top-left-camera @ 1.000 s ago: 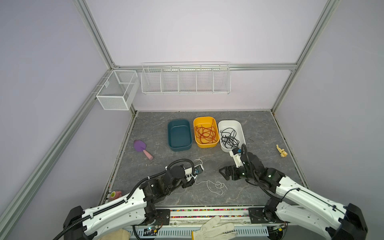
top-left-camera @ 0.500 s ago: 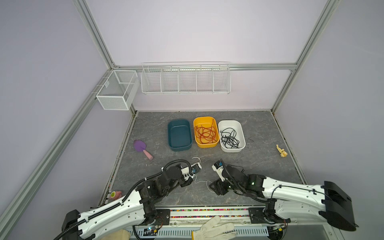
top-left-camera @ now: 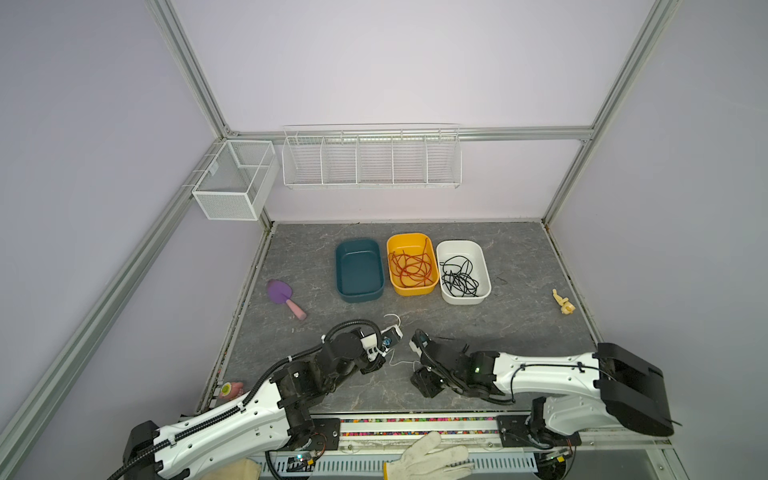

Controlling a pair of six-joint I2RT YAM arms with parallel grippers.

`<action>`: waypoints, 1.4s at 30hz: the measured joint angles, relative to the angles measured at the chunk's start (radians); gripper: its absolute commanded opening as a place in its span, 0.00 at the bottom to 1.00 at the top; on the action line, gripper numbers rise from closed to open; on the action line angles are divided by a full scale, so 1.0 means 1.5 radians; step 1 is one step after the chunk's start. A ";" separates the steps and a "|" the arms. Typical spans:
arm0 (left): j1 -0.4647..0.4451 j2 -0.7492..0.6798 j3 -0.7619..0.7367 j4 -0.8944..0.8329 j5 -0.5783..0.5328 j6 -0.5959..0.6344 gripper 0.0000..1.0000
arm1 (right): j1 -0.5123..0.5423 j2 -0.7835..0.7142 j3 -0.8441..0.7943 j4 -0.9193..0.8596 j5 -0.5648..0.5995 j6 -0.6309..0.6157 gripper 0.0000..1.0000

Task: Untangle the cables
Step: 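Grasp the white wire with the right gripper near the left gripper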

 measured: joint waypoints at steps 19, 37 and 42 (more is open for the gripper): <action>0.000 -0.013 0.000 0.000 0.000 0.000 0.00 | 0.000 0.056 0.031 0.001 0.005 0.012 0.25; 0.000 -0.028 0.000 0.000 0.000 0.000 0.00 | 0.000 0.066 0.039 -0.012 0.034 0.017 0.06; 0.000 -0.027 0.000 0.000 0.001 0.000 0.00 | 0.000 0.064 0.039 -0.021 0.041 0.017 0.06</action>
